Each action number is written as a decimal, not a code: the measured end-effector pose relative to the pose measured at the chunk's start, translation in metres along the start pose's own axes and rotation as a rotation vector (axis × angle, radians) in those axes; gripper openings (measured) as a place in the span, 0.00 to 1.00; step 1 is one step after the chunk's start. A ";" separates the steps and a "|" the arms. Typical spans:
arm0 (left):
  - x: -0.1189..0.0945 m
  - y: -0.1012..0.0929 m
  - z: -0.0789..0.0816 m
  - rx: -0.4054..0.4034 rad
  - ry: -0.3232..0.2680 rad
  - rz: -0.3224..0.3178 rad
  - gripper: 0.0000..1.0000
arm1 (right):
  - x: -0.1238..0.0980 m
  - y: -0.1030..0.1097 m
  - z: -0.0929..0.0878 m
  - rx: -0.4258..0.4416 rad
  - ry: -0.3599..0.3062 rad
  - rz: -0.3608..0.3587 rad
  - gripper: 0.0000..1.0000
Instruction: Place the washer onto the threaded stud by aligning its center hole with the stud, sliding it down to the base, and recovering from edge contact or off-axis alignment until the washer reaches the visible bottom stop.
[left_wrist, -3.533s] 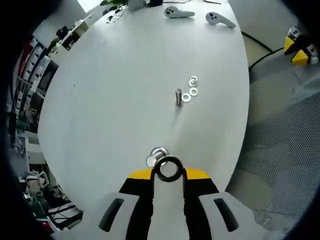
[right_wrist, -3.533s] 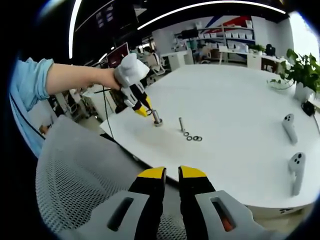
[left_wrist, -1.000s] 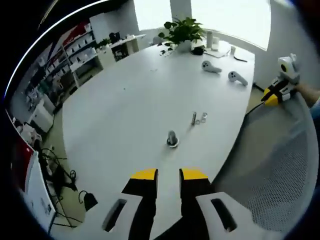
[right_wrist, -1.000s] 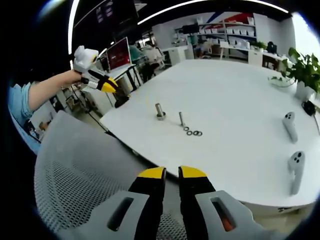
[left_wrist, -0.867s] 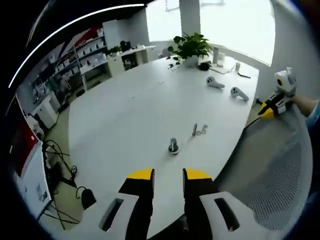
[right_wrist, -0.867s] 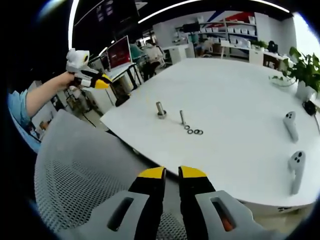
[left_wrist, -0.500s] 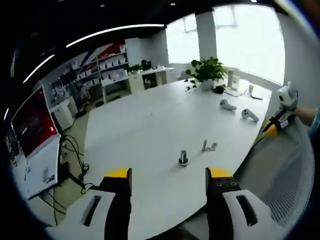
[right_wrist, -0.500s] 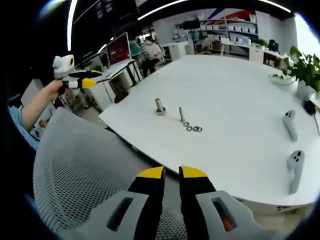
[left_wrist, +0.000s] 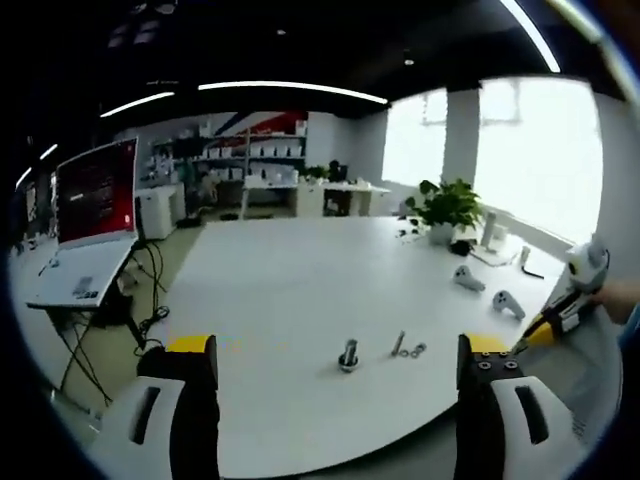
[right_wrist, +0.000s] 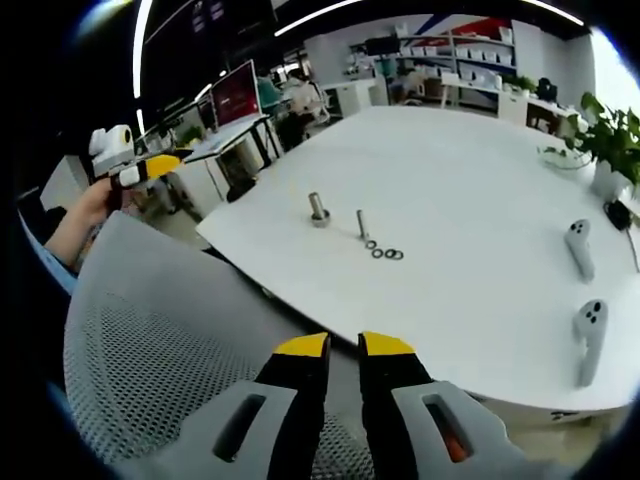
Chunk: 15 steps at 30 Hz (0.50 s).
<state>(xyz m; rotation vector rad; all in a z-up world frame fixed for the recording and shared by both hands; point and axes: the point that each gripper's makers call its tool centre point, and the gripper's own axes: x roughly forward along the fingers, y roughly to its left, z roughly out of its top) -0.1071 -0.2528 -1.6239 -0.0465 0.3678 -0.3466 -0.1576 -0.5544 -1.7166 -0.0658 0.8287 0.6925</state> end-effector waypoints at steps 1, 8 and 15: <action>0.001 0.001 -0.002 0.003 -0.001 0.002 0.99 | 0.000 0.000 0.000 0.000 -0.001 0.000 0.14; 0.014 -0.004 -0.024 0.040 0.051 0.038 0.99 | 0.000 0.001 0.000 -0.002 0.002 0.004 0.14; 0.014 0.006 -0.032 -0.011 0.070 0.065 0.93 | 0.000 0.002 -0.001 -0.007 0.007 0.010 0.14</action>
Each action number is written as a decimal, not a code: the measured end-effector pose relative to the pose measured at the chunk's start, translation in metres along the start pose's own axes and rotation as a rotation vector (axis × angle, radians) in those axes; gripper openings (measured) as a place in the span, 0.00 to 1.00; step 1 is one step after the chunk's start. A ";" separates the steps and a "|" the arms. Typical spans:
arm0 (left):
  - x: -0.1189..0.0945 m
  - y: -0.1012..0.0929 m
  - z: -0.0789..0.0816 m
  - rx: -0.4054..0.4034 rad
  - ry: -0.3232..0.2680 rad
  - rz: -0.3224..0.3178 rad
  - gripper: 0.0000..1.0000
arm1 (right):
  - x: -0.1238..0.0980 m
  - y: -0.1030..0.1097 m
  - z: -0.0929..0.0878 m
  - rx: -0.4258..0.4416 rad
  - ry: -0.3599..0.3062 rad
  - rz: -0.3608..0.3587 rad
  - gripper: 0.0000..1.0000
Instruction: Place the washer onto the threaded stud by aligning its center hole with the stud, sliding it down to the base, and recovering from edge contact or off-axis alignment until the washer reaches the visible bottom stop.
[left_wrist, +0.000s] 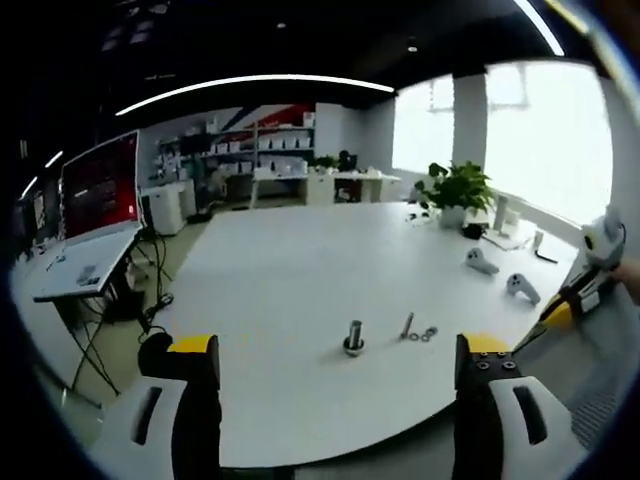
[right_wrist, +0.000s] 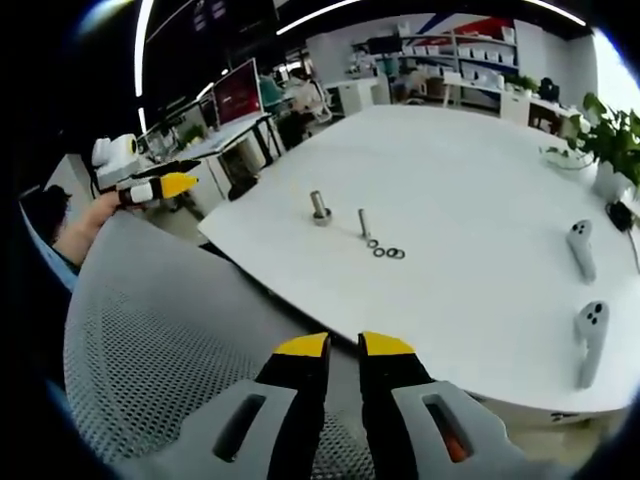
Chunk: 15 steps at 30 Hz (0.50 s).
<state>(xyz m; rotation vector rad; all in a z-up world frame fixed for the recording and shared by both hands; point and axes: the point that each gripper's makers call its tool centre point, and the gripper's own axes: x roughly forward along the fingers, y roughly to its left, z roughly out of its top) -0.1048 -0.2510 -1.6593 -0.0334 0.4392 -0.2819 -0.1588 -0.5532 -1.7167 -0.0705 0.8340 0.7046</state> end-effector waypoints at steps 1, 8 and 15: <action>0.000 0.000 0.004 -0.026 -0.023 -0.006 0.89 | 0.000 0.000 0.000 -0.001 0.001 0.002 0.14; 0.000 0.005 -0.002 0.019 -0.004 0.018 0.87 | 0.001 0.002 0.000 -0.009 0.005 0.007 0.14; -0.002 0.009 -0.002 0.028 -0.007 0.033 0.86 | 0.002 0.011 0.000 -0.064 0.024 0.077 0.14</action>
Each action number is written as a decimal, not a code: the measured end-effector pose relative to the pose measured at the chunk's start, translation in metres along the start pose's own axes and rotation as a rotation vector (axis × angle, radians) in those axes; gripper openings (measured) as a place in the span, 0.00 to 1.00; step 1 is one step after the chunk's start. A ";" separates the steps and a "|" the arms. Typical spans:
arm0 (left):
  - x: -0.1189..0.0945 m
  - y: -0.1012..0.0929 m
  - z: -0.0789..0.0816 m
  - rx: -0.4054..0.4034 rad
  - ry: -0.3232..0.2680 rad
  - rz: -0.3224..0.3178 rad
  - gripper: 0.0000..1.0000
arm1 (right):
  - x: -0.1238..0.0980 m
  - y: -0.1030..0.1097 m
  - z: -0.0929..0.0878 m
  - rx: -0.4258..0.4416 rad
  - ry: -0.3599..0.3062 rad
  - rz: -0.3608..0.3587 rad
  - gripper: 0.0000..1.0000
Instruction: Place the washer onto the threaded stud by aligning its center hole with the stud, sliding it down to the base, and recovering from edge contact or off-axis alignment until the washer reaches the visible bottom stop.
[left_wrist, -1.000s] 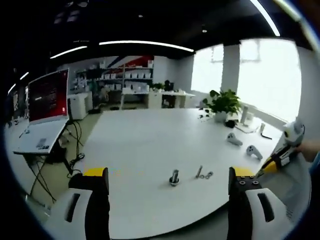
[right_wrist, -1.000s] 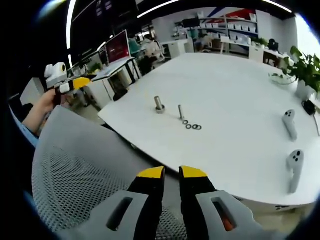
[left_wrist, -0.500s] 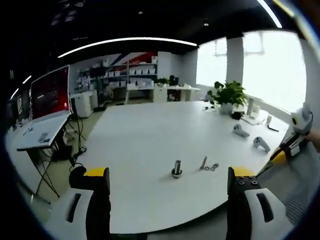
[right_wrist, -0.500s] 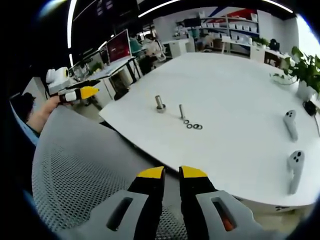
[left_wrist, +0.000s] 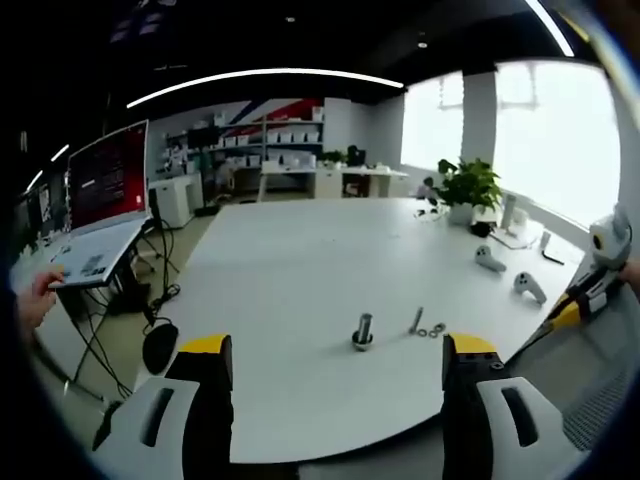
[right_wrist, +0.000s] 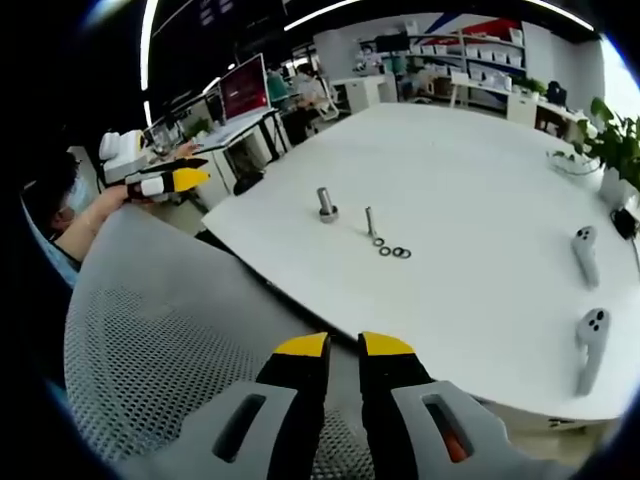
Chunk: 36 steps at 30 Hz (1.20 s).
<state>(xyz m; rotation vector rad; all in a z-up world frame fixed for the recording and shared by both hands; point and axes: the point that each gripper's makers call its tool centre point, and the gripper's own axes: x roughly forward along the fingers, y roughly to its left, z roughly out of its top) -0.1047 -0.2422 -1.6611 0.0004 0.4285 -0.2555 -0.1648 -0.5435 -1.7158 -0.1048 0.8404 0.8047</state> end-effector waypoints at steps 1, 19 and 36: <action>-0.001 0.002 -0.001 0.001 0.002 0.006 0.86 | 0.000 -0.002 0.001 0.004 0.004 0.014 0.14; -0.005 0.007 0.000 -0.016 -0.010 0.051 0.86 | -0.019 -0.034 0.044 -0.046 -0.061 -0.027 0.14; -0.006 0.007 -0.004 -0.023 0.003 0.053 0.85 | -0.009 -0.049 0.066 -0.151 -0.062 0.004 0.14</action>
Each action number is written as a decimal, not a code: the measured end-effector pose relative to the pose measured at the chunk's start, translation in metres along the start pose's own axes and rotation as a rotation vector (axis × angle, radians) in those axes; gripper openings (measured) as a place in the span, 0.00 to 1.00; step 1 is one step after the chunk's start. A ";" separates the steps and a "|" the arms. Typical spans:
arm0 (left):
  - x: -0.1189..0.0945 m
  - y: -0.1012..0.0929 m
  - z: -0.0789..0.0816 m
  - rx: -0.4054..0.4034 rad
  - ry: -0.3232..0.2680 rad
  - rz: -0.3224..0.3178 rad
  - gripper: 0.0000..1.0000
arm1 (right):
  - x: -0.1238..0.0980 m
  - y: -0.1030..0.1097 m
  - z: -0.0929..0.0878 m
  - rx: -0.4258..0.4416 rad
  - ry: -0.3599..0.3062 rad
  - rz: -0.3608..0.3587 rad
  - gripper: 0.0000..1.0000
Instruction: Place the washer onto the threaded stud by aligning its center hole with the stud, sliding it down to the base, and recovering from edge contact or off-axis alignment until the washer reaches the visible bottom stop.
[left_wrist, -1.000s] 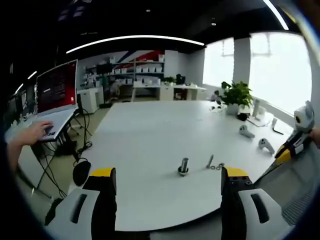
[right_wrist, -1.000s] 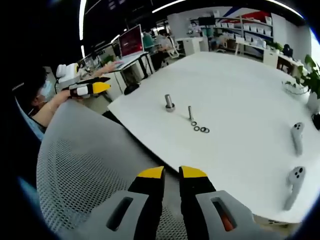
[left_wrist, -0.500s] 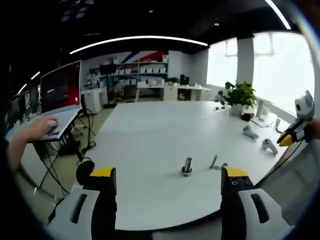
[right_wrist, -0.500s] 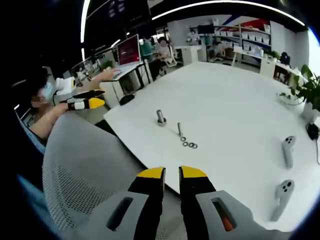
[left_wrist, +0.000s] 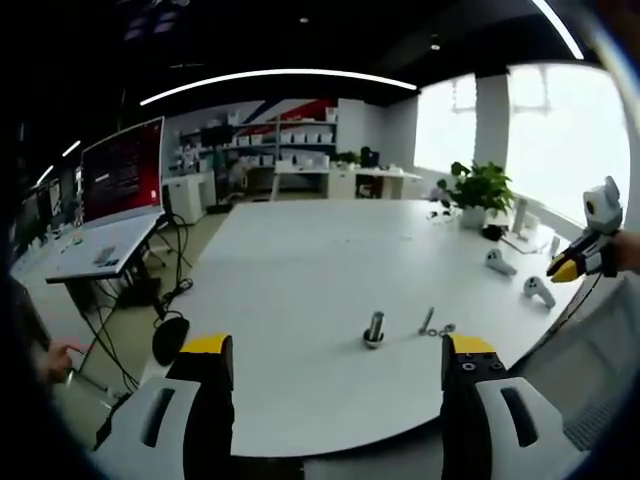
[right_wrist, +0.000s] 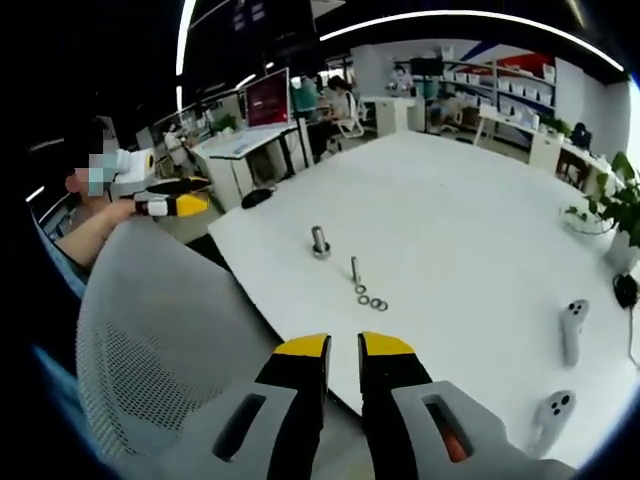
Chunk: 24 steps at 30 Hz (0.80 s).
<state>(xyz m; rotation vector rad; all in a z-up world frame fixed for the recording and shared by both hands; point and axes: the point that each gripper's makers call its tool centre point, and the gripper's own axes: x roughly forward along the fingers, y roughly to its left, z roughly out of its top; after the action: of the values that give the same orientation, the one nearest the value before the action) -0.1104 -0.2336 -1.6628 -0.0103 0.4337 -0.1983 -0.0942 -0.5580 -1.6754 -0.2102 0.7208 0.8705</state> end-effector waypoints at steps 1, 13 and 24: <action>0.000 0.000 0.000 0.000 0.000 0.001 0.85 | 0.003 -0.002 0.002 -0.010 0.005 0.008 0.14; 0.000 0.003 -0.001 0.000 0.006 0.012 0.84 | 0.041 -0.019 -0.002 -0.155 0.145 0.070 0.20; -0.001 0.007 -0.004 -0.015 0.014 0.031 0.83 | 0.084 -0.026 -0.006 -0.302 0.282 0.153 0.22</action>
<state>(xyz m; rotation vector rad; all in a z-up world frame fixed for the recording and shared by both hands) -0.1113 -0.2262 -1.6663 -0.0172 0.4487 -0.1648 -0.0409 -0.5249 -1.7379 -0.5618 0.8734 1.1087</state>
